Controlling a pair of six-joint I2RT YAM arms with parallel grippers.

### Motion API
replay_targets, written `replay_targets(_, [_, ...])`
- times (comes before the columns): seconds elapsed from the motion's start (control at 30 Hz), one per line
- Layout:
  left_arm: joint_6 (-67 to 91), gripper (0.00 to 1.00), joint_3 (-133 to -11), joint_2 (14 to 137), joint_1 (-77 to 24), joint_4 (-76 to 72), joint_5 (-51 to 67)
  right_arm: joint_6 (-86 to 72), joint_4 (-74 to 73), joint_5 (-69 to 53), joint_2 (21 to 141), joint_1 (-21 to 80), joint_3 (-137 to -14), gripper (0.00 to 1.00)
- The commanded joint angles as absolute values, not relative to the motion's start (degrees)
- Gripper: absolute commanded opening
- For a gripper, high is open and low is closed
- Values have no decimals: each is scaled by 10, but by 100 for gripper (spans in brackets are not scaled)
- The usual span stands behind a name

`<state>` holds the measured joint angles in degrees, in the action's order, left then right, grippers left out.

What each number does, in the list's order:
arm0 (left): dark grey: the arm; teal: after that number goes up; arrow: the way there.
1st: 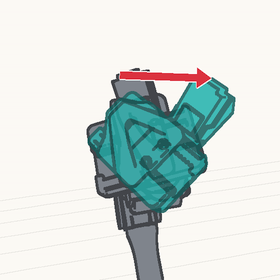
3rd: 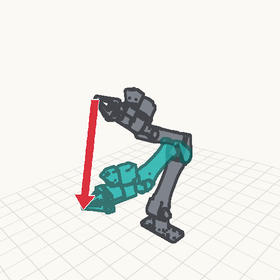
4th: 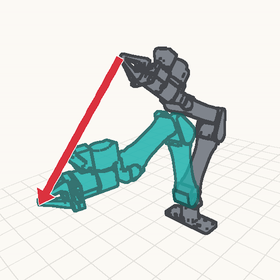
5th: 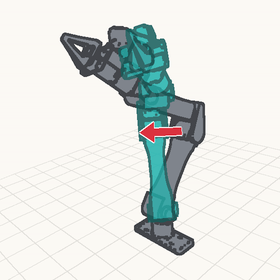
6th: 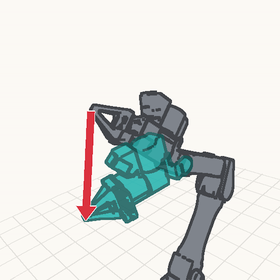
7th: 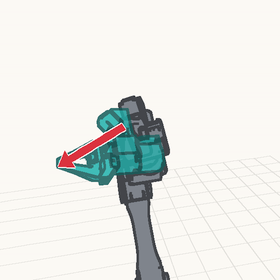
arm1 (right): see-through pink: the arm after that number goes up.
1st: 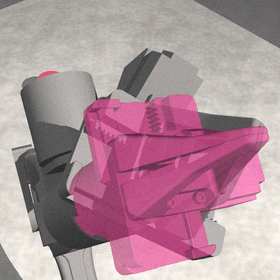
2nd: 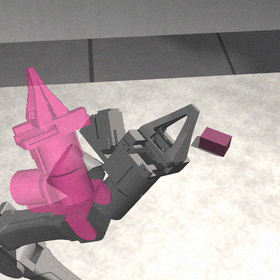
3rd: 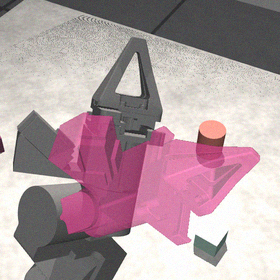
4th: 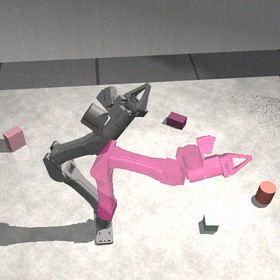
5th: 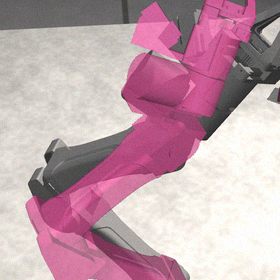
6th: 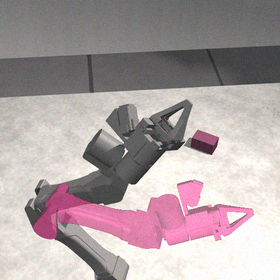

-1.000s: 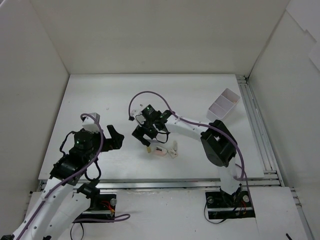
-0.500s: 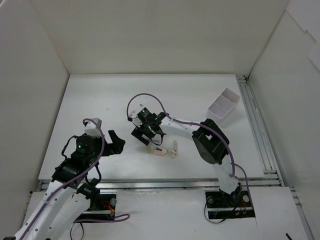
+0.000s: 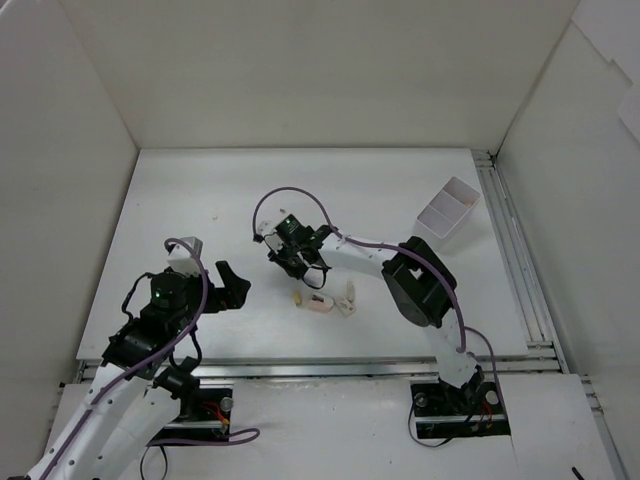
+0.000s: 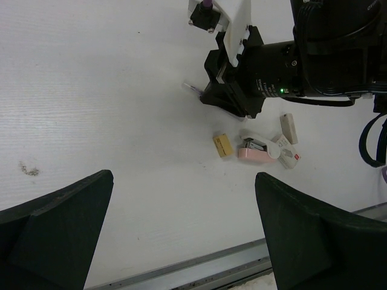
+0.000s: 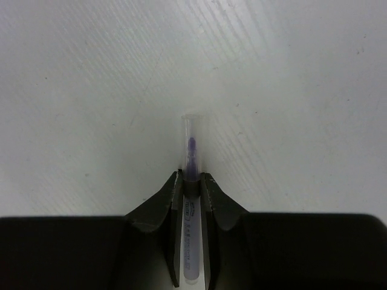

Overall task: Sort the stationery into containers
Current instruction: Pick up the pen from the center of the board.

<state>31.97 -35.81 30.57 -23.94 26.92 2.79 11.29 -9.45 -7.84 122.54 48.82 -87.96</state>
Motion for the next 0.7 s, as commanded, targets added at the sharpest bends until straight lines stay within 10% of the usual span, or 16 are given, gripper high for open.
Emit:
replay_targets(0.0, [322,100,-370,309,-242,239,33,127,-91,-90,1217,471,-867,2])
replay_targets(0.67, [317,100,-381,321,-242,236,8,108,278,81,958,358,-687,0])
